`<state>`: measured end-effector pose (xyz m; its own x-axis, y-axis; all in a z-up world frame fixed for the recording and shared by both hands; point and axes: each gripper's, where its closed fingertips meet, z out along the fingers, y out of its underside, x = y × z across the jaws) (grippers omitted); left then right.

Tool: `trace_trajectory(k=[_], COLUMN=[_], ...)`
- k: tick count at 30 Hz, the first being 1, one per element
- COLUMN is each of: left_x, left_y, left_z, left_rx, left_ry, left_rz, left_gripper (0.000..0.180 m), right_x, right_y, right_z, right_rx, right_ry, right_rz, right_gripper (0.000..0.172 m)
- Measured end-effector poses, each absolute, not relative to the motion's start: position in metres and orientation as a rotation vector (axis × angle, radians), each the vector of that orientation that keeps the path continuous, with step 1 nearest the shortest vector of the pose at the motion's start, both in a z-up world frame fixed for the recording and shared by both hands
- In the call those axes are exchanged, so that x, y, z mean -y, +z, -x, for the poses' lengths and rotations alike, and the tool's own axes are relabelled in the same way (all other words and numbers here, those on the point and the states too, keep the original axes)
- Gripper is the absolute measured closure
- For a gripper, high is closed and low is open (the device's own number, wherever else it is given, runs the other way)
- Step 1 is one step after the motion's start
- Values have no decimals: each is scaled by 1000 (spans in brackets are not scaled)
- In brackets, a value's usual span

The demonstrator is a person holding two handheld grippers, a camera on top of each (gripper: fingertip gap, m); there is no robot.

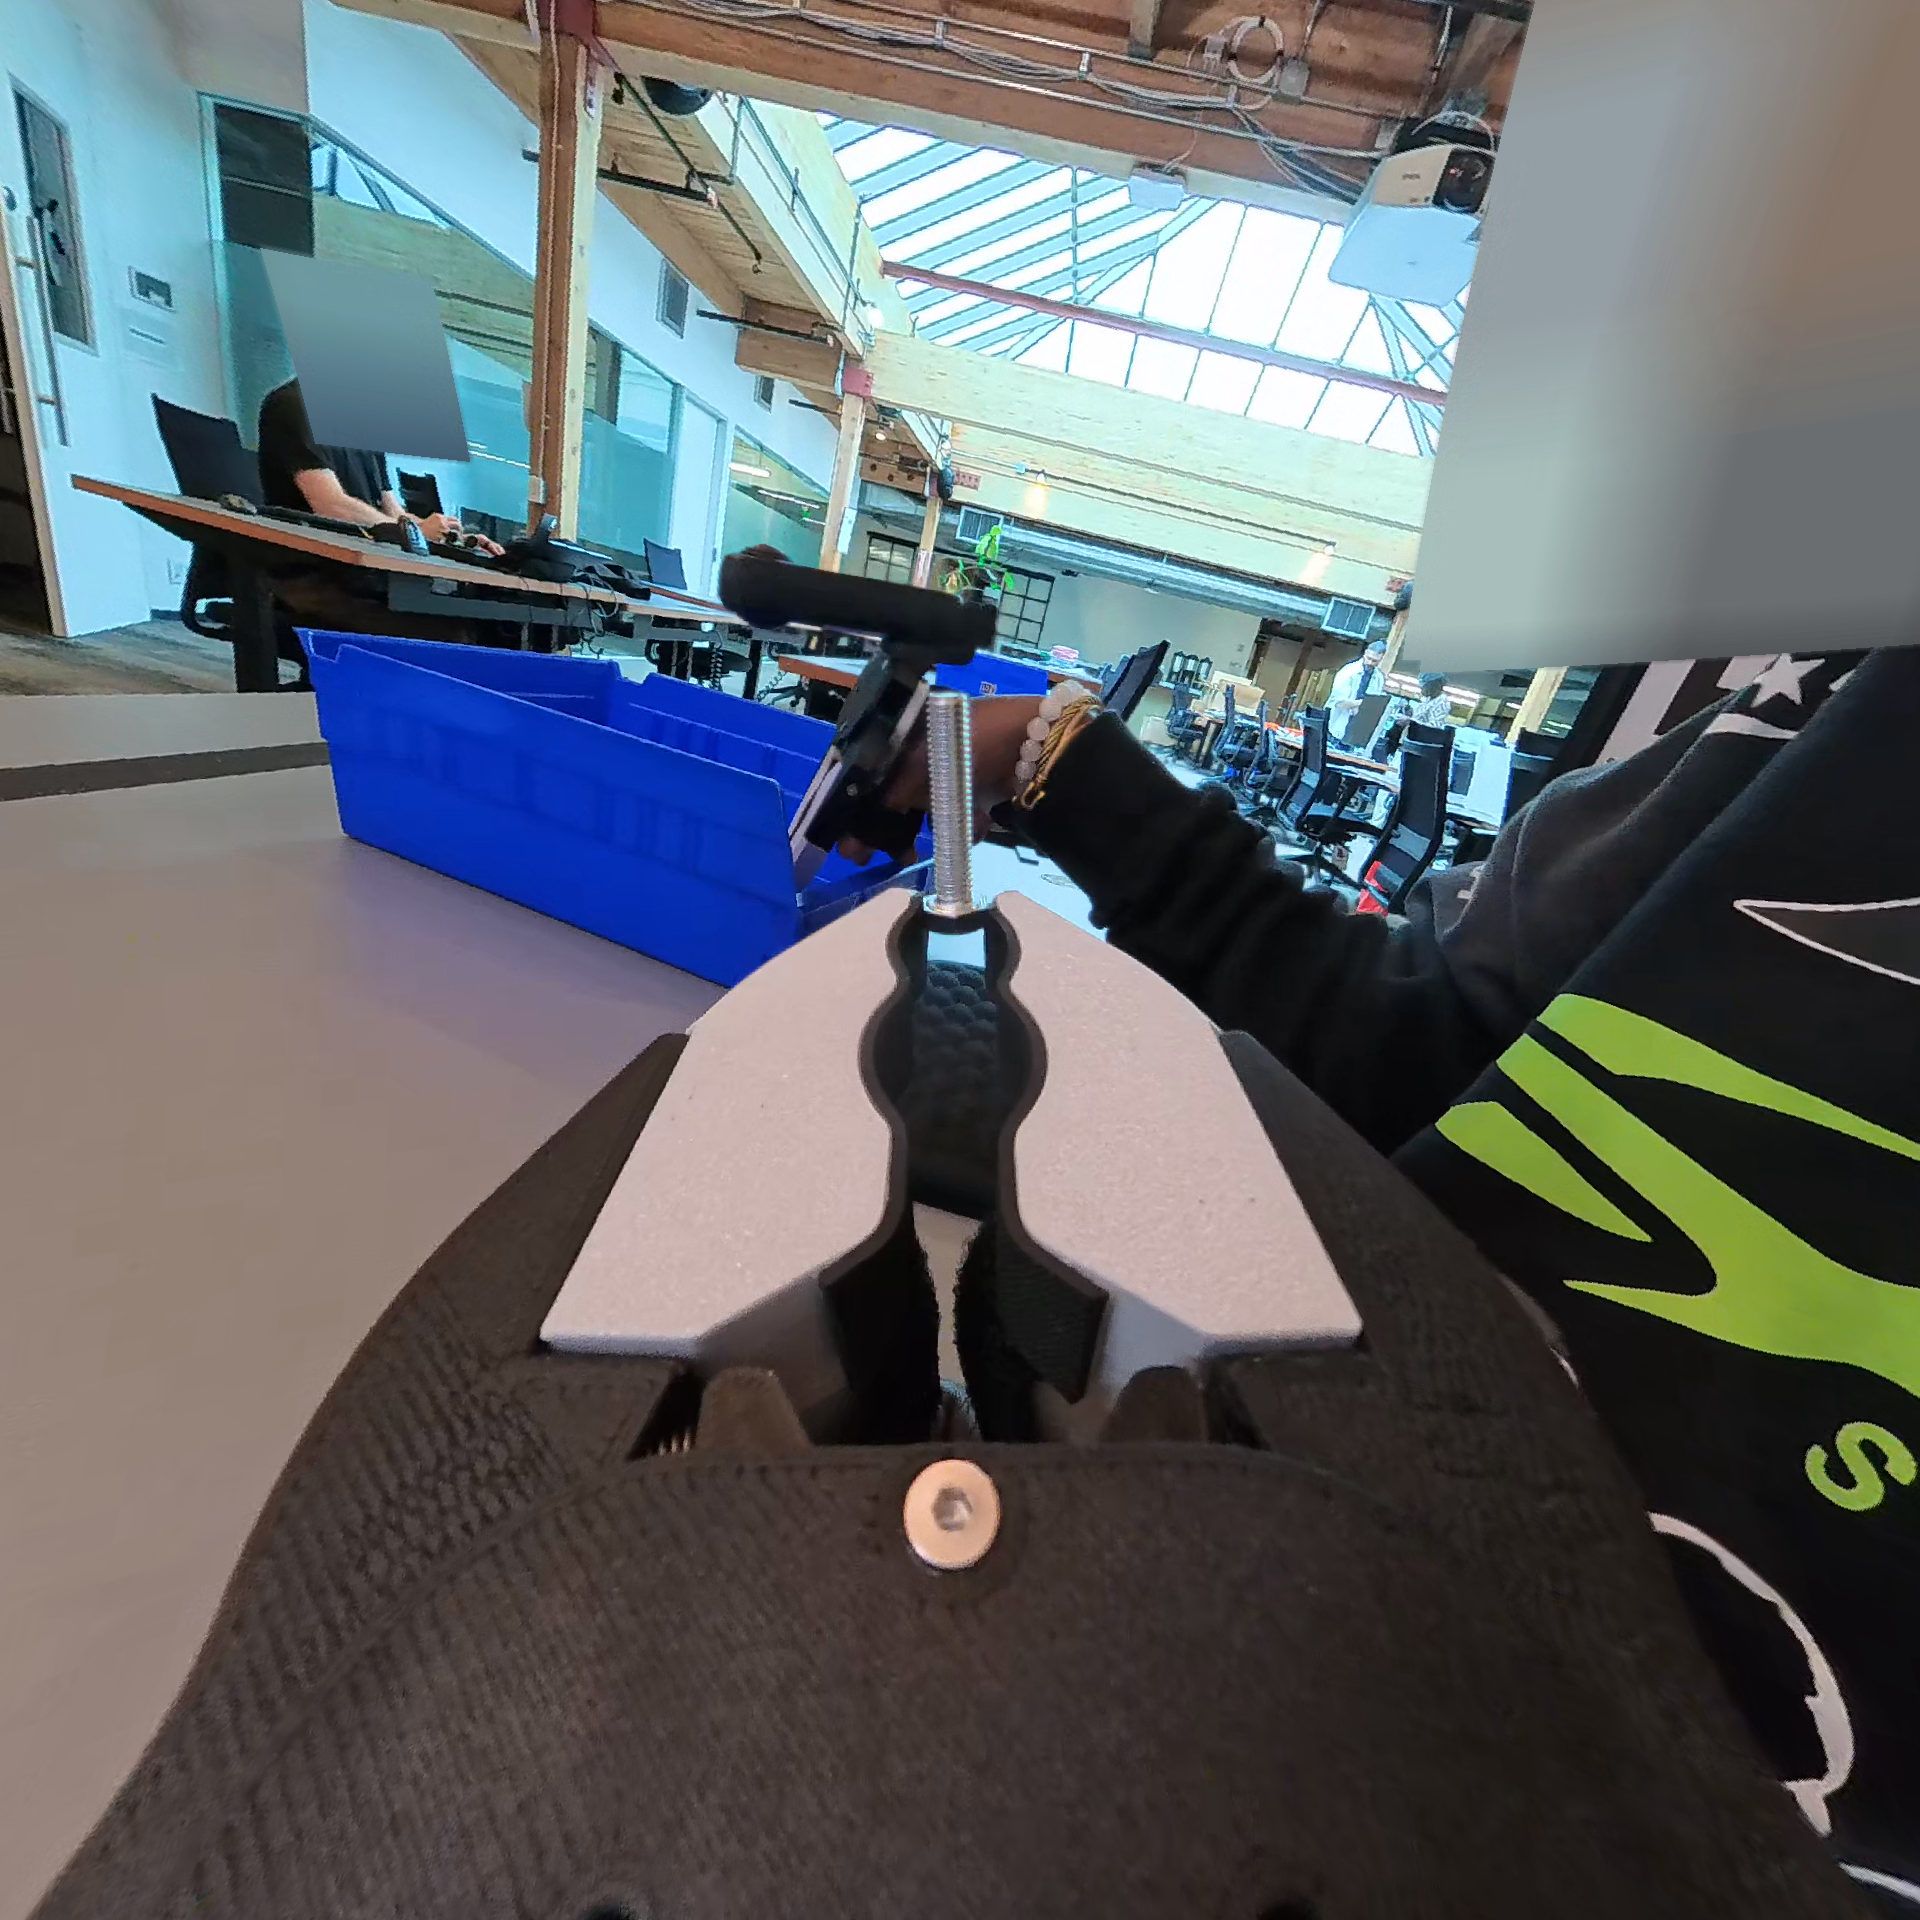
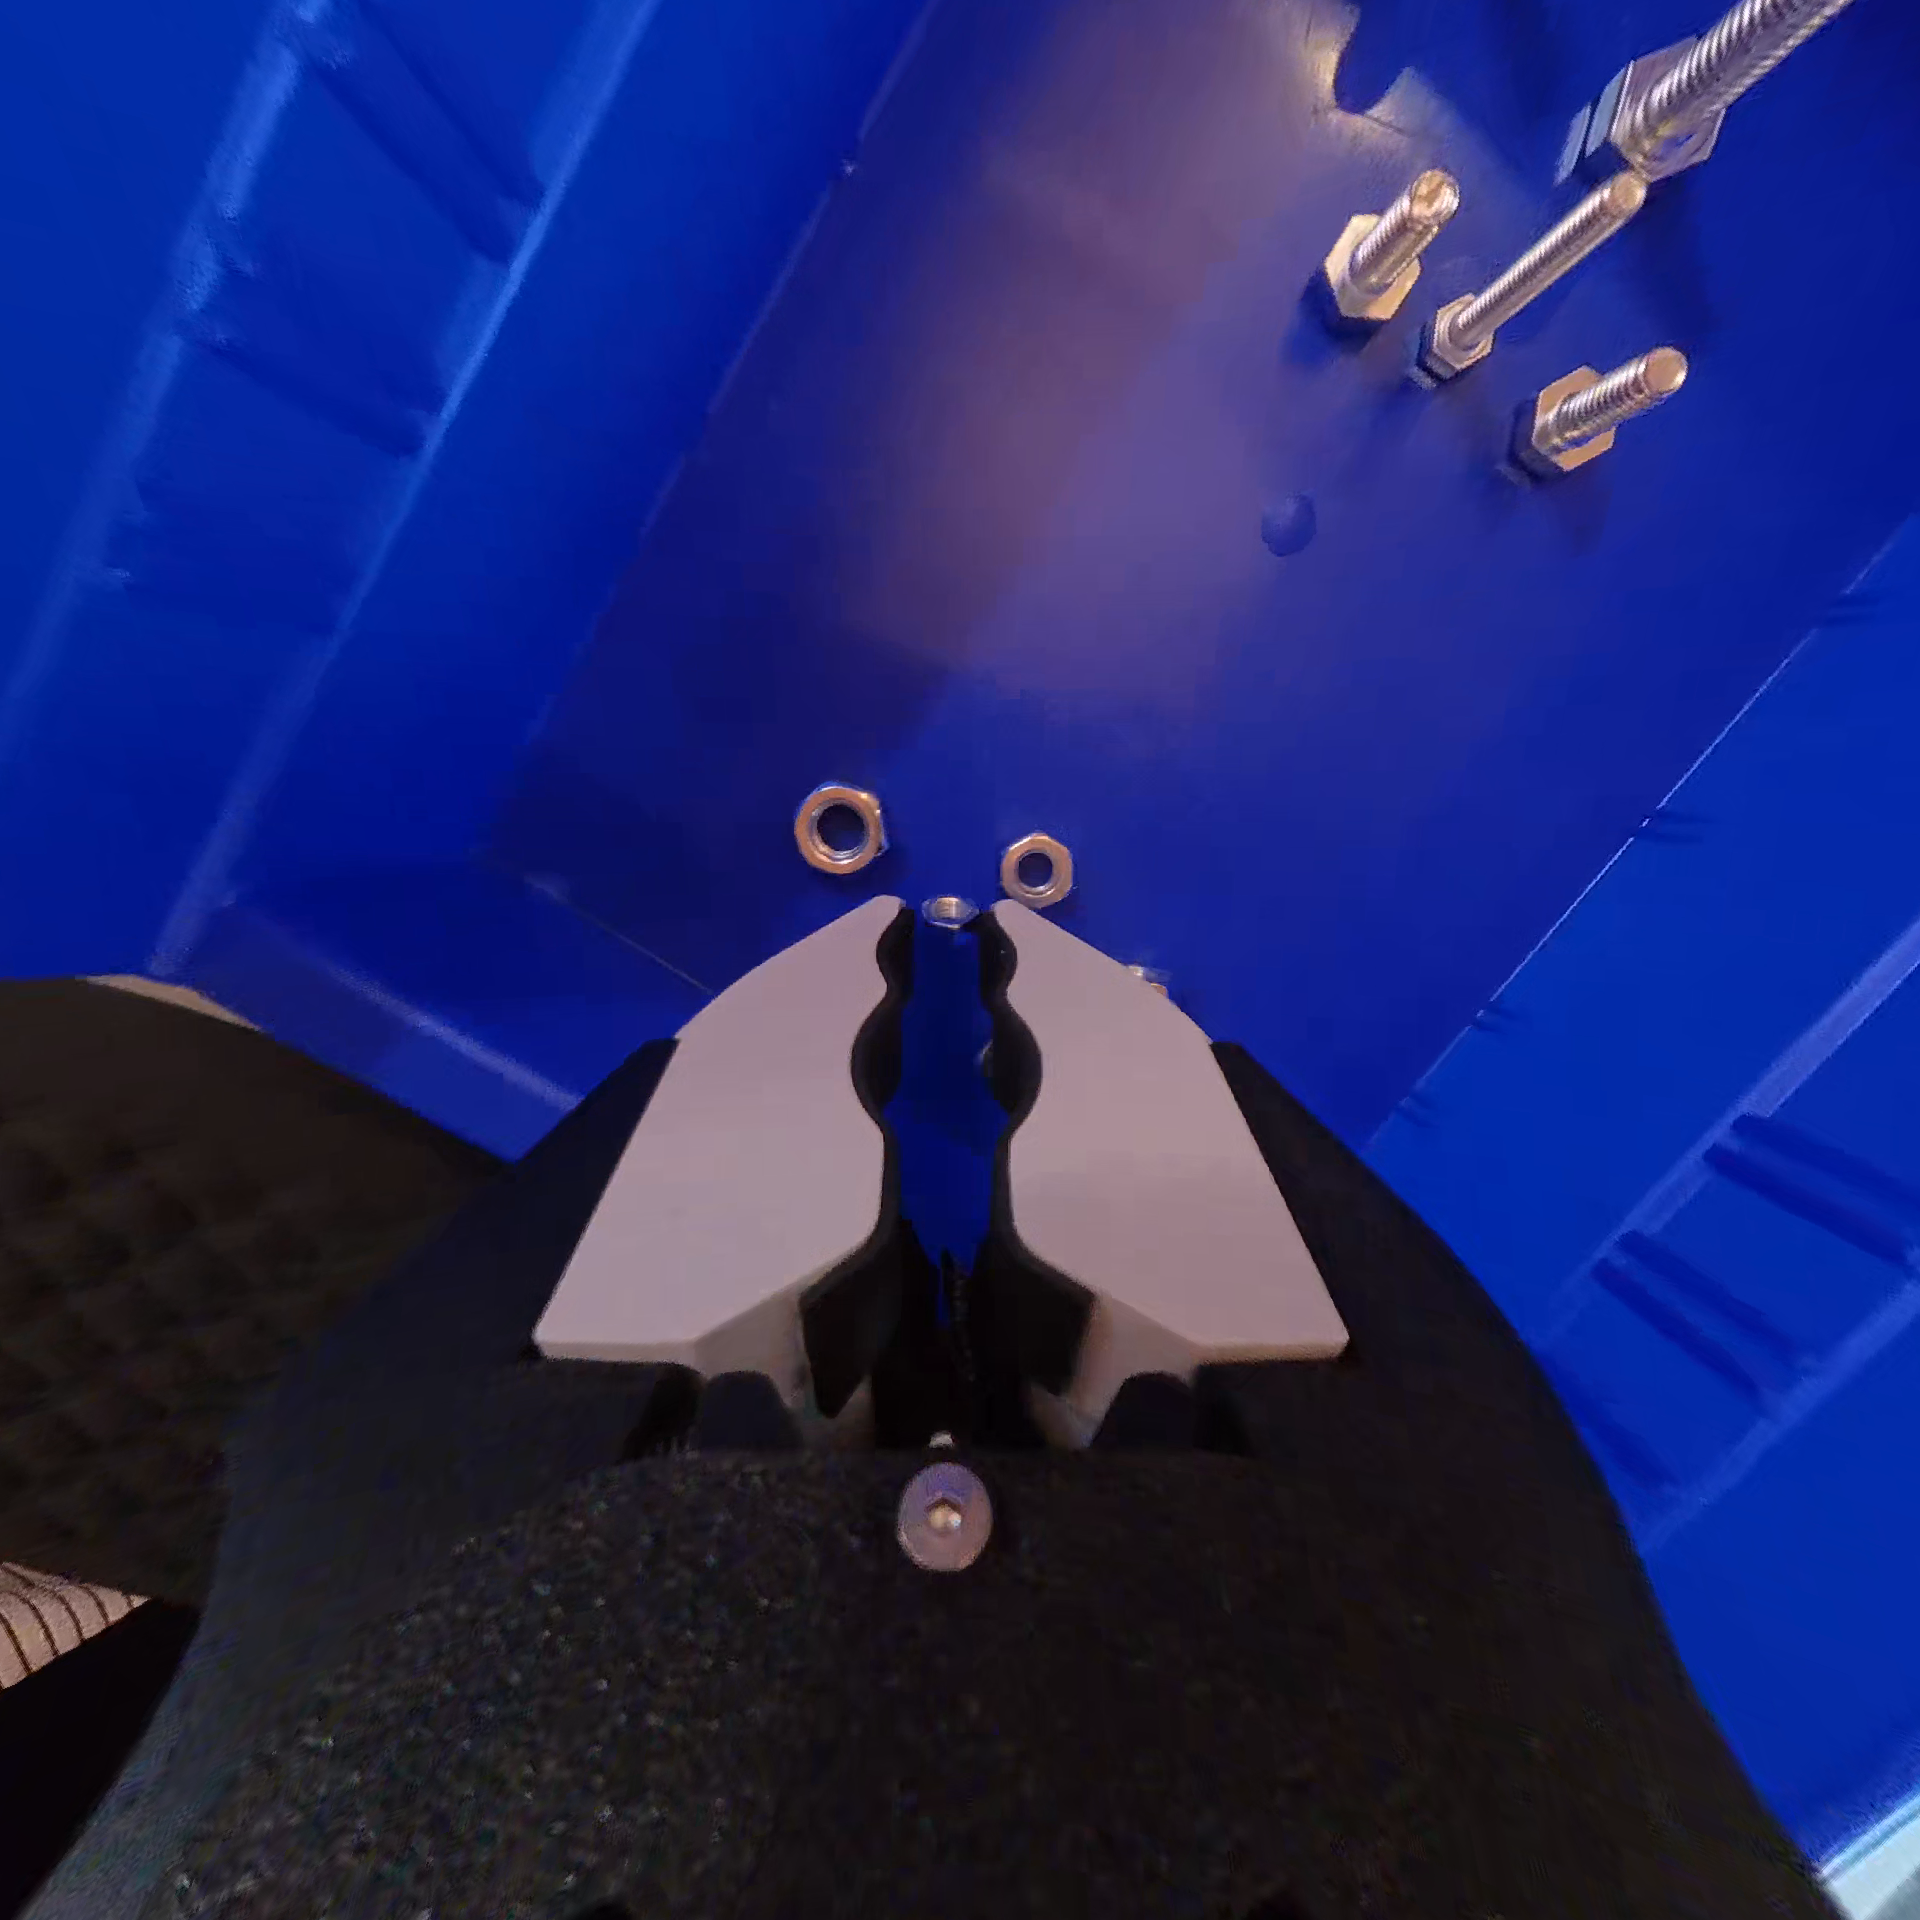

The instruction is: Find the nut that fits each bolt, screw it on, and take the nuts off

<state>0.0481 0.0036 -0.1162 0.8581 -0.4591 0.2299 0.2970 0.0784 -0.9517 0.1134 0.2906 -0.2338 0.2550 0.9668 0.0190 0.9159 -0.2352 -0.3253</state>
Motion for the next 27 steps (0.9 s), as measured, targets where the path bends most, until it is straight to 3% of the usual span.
trace_trajectory(k=[7,13,20,27], left_x=[-4,-5,-6,-7], left_y=[-117,-118,-120,-124], left_z=[-48,-48,-50,-54], left_rx=[-143,-140,-155,-184], left_ry=[-565,-559,-544,-522], left_rz=[1387,1392,1407,1432], left_gripper=[171,171,171,171], right_x=[-295,-275,-109,-8], right_y=[-227,-164,-66,-75], right_z=[-114,-85,-52,-41], right_rx=[1690,1479,1557,1831], right_ry=[293,602,1490,1702], right_rz=[2243,1895,1206,980], right_gripper=[156,151,150,151])
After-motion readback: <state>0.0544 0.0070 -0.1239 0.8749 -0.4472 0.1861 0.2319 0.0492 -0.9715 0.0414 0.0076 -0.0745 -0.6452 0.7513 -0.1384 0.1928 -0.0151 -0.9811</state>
